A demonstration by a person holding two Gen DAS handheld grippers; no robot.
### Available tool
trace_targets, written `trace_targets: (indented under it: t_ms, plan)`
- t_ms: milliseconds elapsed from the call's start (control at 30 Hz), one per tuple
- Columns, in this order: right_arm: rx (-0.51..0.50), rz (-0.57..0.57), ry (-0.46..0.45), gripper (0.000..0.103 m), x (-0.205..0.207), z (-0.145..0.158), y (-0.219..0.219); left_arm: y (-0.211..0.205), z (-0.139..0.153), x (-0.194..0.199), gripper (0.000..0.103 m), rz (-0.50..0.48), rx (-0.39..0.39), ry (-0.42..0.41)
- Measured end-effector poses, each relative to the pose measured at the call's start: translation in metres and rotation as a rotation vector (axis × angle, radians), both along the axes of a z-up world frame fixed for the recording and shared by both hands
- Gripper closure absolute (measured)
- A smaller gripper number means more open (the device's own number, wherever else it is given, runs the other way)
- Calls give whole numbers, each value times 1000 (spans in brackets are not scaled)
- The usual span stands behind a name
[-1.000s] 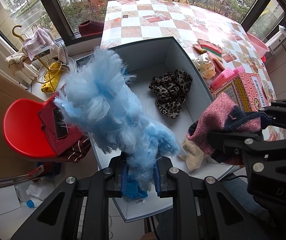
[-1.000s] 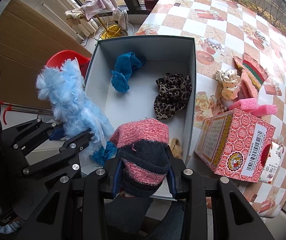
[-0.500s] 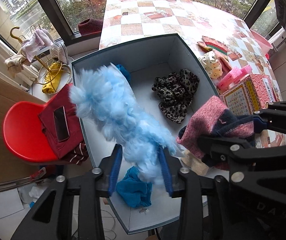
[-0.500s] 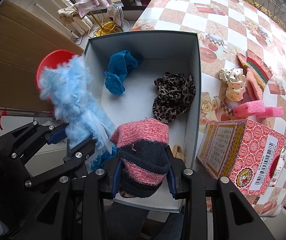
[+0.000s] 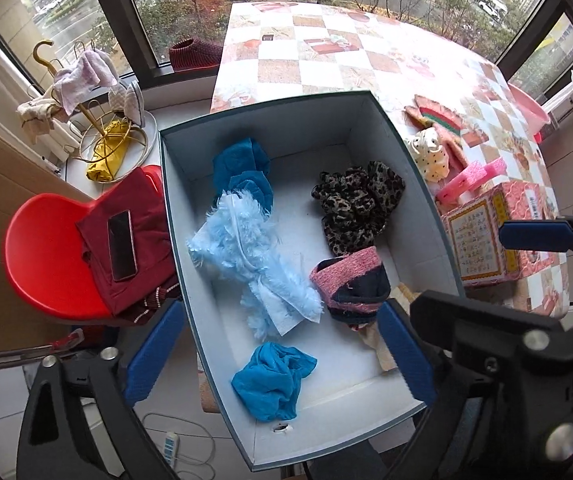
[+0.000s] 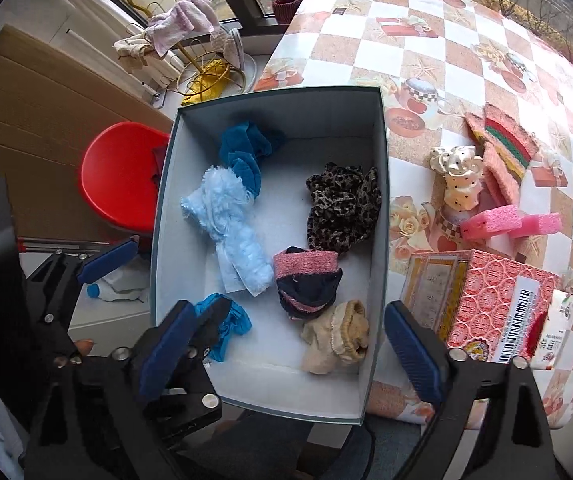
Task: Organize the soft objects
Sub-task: 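Move both tools from the box toward the striped glove and pink sponge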
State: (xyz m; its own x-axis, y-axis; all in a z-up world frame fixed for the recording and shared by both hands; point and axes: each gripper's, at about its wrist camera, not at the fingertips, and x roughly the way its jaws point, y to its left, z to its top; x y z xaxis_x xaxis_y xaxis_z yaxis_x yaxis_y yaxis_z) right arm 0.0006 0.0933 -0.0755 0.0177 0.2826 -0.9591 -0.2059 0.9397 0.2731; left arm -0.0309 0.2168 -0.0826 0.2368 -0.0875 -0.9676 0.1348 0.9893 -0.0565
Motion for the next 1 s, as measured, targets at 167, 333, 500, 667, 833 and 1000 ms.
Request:
trace_targets:
  t_ms: [167, 333, 500, 667, 833, 1000]
  plan:
    - [94, -53, -15, 1, 8, 30, -17, 4, 7, 8, 0, 31, -63, -14]
    - [115, -111, -84, 1, 19, 67, -50, -1, 14, 17, 0, 28, -95, -17]
    - [69, -246, -120, 1, 36, 78, -112, -16, 19, 20, 0, 11, -106, 3]
    - [-31, -406, -47, 1, 50, 39, -179, -31, 17, 22, 0, -7, -97, 30]
    - [-62, -500, 71, 1, 59, -14, -225, -42, 13, 27, 0, 0, -78, 67]
    - [-91, -529, 138, 1, 75, -55, -245, -52, 11, 32, 0, 27, -47, 99]
